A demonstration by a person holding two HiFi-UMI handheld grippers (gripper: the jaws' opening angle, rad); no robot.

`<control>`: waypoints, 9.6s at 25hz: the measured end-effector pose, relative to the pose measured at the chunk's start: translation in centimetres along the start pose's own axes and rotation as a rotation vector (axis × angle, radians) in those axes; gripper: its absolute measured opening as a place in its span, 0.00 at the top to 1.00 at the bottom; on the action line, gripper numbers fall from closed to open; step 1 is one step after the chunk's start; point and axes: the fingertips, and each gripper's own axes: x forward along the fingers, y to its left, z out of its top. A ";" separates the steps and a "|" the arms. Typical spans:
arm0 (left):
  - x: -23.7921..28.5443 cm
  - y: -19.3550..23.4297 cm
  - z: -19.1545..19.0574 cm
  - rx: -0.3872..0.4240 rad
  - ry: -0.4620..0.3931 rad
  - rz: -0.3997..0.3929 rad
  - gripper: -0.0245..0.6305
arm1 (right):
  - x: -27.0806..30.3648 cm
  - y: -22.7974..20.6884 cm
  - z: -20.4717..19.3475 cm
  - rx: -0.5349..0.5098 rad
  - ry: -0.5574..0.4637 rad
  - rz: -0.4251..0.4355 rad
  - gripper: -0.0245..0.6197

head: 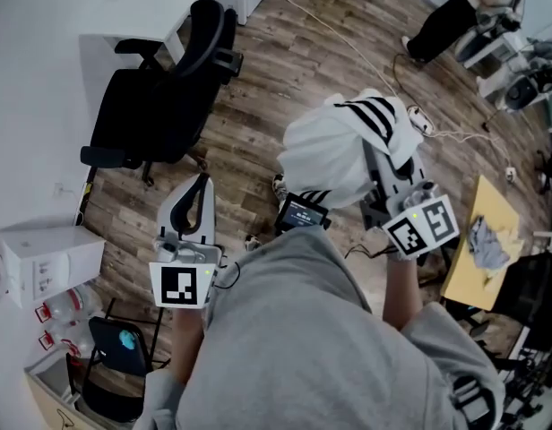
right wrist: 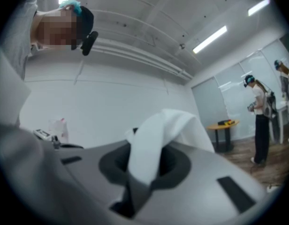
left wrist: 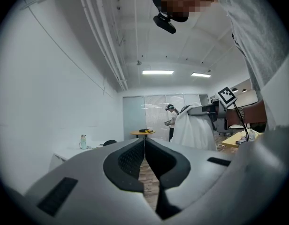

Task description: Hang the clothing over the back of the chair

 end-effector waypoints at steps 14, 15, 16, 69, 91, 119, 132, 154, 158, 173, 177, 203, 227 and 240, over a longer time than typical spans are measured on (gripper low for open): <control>7.3 4.5 0.5 -0.016 0.010 0.091 0.91 | 10.2 -4.6 1.7 -0.006 0.010 0.089 0.87; 7.7 4.8 0.5 -0.014 0.015 0.098 0.91 | 10.8 -4.9 1.9 -0.006 0.012 0.097 0.87; 8.1 5.0 0.5 -0.012 0.017 0.106 0.91 | 11.4 -5.2 2.1 -0.007 0.014 0.105 0.87; 15.9 10.6 1.3 0.012 0.012 0.526 0.91 | 32.8 -1.5 11.6 -0.155 -0.036 0.744 0.87; 14.6 18.3 -0.1 -0.052 0.025 0.579 0.91 | 40.2 6.4 7.3 -0.194 0.080 0.862 0.86; 13.6 26.7 -4.8 -0.150 0.094 0.587 0.91 | 48.0 12.4 -3.8 -0.171 0.322 0.904 0.86; 12.1 28.0 -6.6 -0.176 0.112 0.584 0.91 | 48.6 14.3 -10.2 -0.224 0.451 0.900 0.86; 11.8 28.6 -7.9 -0.205 0.111 0.574 0.91 | 48.8 15.6 -17.8 -0.339 0.727 0.932 0.82; 11.4 28.4 -8.1 -0.213 0.114 0.584 0.91 | 48.6 15.7 -18.9 -0.390 0.778 0.940 0.81; 11.3 27.6 -8.6 -0.217 0.117 0.580 0.91 | 47.7 15.8 -22.8 -0.520 0.973 0.972 0.74; 11.2 27.5 -8.5 -0.217 0.115 0.585 0.91 | 47.0 15.7 -24.1 -0.588 1.049 0.984 0.72; 10.7 26.7 -8.6 -0.218 0.110 0.620 0.91 | 44.9 15.0 -27.4 -0.782 1.259 1.028 0.68; 10.4 26.0 -7.1 -0.203 0.086 0.631 0.91 | 44.8 15.5 -27.1 -0.823 1.251 1.056 0.65; 9.6 24.9 -6.9 -0.195 0.086 0.640 0.91 | 45.7 15.0 -25.1 -0.910 1.131 1.020 0.53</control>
